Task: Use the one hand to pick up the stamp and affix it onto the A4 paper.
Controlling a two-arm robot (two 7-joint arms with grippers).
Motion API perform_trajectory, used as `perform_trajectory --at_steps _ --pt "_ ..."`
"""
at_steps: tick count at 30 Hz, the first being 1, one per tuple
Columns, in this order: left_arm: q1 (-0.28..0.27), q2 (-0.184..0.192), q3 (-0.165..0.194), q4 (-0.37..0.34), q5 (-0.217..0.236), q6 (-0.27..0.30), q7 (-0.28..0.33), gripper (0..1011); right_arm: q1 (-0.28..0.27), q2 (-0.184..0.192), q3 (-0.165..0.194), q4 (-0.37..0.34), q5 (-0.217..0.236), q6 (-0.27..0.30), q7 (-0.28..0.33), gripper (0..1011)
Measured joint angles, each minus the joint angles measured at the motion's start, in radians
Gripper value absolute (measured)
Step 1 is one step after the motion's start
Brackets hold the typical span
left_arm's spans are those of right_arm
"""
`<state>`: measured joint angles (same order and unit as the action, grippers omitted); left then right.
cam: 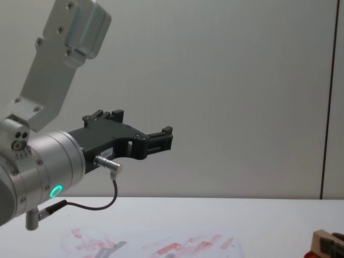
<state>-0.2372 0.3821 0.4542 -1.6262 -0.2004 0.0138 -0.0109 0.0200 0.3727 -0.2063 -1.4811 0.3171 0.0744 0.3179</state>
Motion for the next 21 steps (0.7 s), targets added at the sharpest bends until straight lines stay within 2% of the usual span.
perform_trajectory --at_steps 9,21 --pt "0.0 0.0 0.0 0.0 0.0 0.0 0.0 1002 0.003 -0.003 -0.009 -0.015 -0.011 -0.018 0.04 220" --pt "0.0 0.0 0.0 0.0 0.0 0.0 0.0 1002 0.024 -0.032 -0.046 -0.038 -0.04 -0.02 0.145 220"
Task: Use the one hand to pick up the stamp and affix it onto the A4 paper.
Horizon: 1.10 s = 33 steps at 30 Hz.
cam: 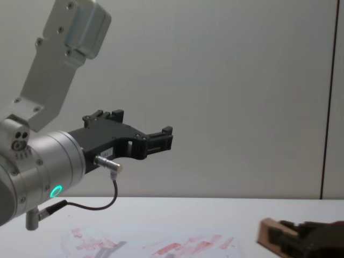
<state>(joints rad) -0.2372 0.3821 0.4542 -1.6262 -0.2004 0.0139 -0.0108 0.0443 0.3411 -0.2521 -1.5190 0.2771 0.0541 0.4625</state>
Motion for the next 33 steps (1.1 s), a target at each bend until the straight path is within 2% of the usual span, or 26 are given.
perform_trajectory --at_steps 10,18,33 --pt "0.0 0.0 0.0 0.0 0.0 0.0 0.0 1002 0.03 -0.05 -0.05 0.012 -0.043 0.012 0.055 220" --pt "0.0 0.0 0.0 0.0 0.0 0.0 0.0 1002 0.053 -0.081 -0.078 0.042 -0.081 0.018 0.067 220" --pt "0.0 0.0 0.0 0.0 0.0 0.0 0.0 1002 0.071 -0.099 -0.1 0.085 -0.129 0.04 0.06 220"
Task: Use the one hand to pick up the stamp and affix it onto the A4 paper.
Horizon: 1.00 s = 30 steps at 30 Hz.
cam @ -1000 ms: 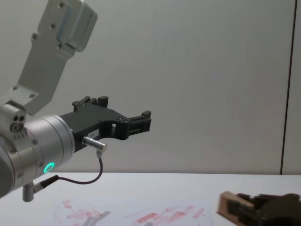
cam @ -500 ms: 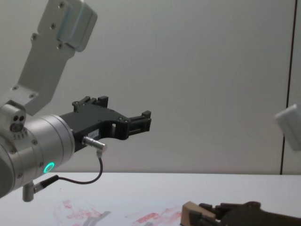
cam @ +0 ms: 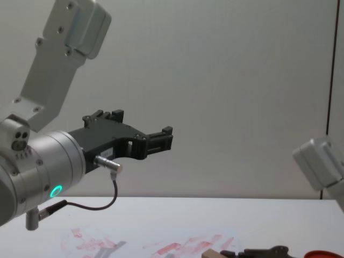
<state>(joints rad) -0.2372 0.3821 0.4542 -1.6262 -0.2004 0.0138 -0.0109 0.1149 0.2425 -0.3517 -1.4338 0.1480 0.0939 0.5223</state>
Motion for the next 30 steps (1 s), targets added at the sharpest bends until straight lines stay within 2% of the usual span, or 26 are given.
perform_trajectory --at_steps 14,30 --pt "0.0 0.0 0.0 0.0 0.0 0.0 0.0 1003 0.007 -0.004 -0.01 0.022 -0.02 0.018 -0.001 220" --pt "0.0 0.0 0.0 0.0 0.0 0.0 0.0 1002 0.007 -0.002 -0.013 0.019 -0.013 0.03 -0.001 220"
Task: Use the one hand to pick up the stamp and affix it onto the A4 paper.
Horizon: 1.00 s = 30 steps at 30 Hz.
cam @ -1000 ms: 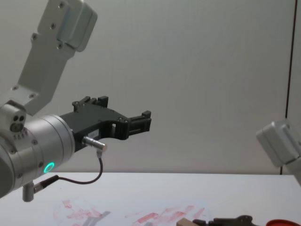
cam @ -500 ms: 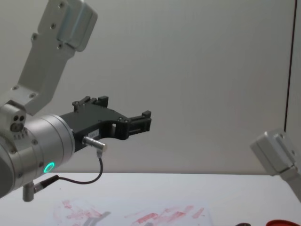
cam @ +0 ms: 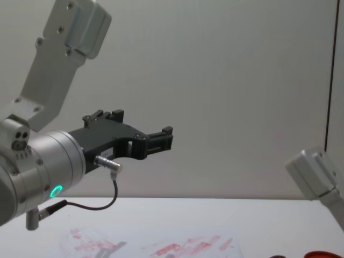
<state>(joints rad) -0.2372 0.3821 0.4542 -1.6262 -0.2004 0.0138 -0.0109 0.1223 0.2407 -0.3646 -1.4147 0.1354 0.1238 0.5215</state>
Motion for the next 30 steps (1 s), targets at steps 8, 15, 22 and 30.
perform_trajectory --at_steps 8,15,22,30 --pt "0.0 0.0 0.0 0.0 0.0 0.0 0.0 1002 -0.006 0.009 0.011 -0.03 0.046 -0.028 -0.014 220" --pt "0.0 0.0 0.0 0.0 0.0 0.0 0.0 1003 -0.009 0.026 0.034 -0.062 0.083 -0.044 -0.05 220" --pt "0.0 0.0 0.0 0.0 0.0 0.0 0.0 1003 -0.012 0.05 0.061 -0.087 0.103 -0.052 -0.094 220" --pt "0.0 0.0 0.0 0.0 0.0 0.0 0.0 1003 -0.023 0.081 0.088 -0.107 0.108 -0.053 -0.131 220"
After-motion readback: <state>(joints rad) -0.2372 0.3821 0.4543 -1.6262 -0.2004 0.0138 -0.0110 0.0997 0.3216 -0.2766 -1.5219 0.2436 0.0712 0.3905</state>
